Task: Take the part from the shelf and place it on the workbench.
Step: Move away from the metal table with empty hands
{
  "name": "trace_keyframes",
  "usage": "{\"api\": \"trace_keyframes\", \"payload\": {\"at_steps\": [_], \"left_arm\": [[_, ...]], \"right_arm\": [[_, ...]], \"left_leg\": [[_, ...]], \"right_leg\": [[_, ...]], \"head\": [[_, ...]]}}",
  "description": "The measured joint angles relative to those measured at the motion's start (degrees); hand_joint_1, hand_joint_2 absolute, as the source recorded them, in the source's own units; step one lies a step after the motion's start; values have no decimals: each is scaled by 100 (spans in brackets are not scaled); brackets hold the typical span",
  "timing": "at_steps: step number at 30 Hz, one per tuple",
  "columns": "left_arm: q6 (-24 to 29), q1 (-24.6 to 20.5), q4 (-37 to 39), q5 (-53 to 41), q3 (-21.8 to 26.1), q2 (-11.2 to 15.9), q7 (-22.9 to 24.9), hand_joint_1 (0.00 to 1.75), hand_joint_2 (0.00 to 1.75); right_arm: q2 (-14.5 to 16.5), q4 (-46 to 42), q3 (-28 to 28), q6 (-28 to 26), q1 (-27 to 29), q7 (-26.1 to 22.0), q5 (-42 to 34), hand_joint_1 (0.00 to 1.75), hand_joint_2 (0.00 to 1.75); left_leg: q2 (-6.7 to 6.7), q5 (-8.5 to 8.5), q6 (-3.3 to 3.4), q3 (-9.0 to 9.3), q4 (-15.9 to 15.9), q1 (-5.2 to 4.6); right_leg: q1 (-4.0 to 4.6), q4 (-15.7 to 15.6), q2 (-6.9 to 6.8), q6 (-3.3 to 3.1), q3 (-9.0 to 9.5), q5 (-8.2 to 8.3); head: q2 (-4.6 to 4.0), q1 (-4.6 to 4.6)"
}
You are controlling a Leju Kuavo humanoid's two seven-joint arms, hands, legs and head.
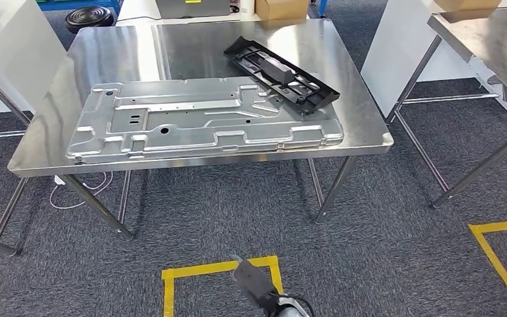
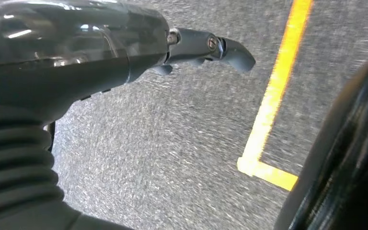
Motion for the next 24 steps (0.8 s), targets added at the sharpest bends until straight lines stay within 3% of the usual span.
{"api": "trace_keyframes", "payload": {"at_steps": [2,3,5,7,9,11,12,15,16,18,20,21,22,24], "left_arm": [[76,48,9,110,19,-4,-52,0,0],[113,73,14,168,34,-4,-80,0,0],[164,119,30,265,72,-9,-119,0,0],[214,150,42,333,119,-13,-150,0,0],[265,179,46,375,170,-13,-190,0,0],[285,192,53,408,205,-6,-311,0,0],[249,179,54,441,229,17,-442,0,0],[-125,21,20,577,352,242,-1027,0,0],[-267,-44,-1,601,386,316,-1163,0,0],[-469,-130,-40,608,432,383,-1250,0,0],[-563,-184,-74,574,458,411,-1174,0,0],[-588,-205,-88,546,462,422,-1116,0,0],[-616,-225,-101,517,464,435,-1052,0,0],[-655,-263,-119,479,464,450,-959,0,0]], "right_arm": [[-139,283,-137,110,259,142,-150,0,0],[-217,411,-212,178,401,222,-250,0,0],[-381,646,-370,233,670,379,-429,0,0],[-553,854,-527,102,879,640,-542,0,0],[-722,1028,-654,-191,1007,1130,-600,0,0],[-869,1147,-747,-527,1091,1791,-643,0,0],[-935,1184,-789,-653,1126,2071,-668,0,0],[-1152,1244,-904,-755,1169,2402,-753,0,0],[-1208,1258,-933,-742,1164,2434,-772,0,0],[-1286,1282,-973,-679,1155,2546,-787,0,0],[-1335,1307,-990,-584,1166,2750,-761,0,0],[-1340,1314,-989,-544,1173,2854,-725,0,0],[-1346,1320,-986,-515,1178,2951,-675,0,0],[-1338,1321,-972,-520,1178,3063,-560,0,0]], "left_leg": [[-54,-17,106,17,-108,14],[-58,7,195,-2,-102,15],[-34,46,272,-45,-90,18],[-4,103,343,-128,-89,29],[27,165,389,-229,-90,25],[51,223,416,-319,-89,2],[54,252,425,-355,-90,-14],[40,348,433,-422,-107,-37],[38,380,416,-437,-114,-23],[51,435,352,-457,-127,22],[68,481,283,-467,-148,41],[86,426,259,-493,-99,33],[109,298,239,-547,32,25],[154,-157,217,-728,611,23]], "right_leg": [[41,119,12,40,-102,-1],[50,136,11,40,-122,15],[40,172,6,62,-143,-31],[24,532,5,107,-279,-373],[24,1205,5,128,-501,-831],[42,1560,5,108,-528,-1001],[63,1438,6,78,-387,-940],[192,306,11,-131,369,-584],[241,39,11,-190,520,-525],[292,-108,7,-224,572,-489],[294,-183,2,-190,563,-392],[279,-231,-8,-174,547,-329],[259,-275,-18,-165,519,-264],[246,-297,-30,-189,425,-168]], "head": [[0,-23],[0,8],[0,87],[0,149],[0,234],[0,281],[0,293],[0,303],[0,297],[0,307],[0,355],[0,360],[0,344],[0,259]]}}
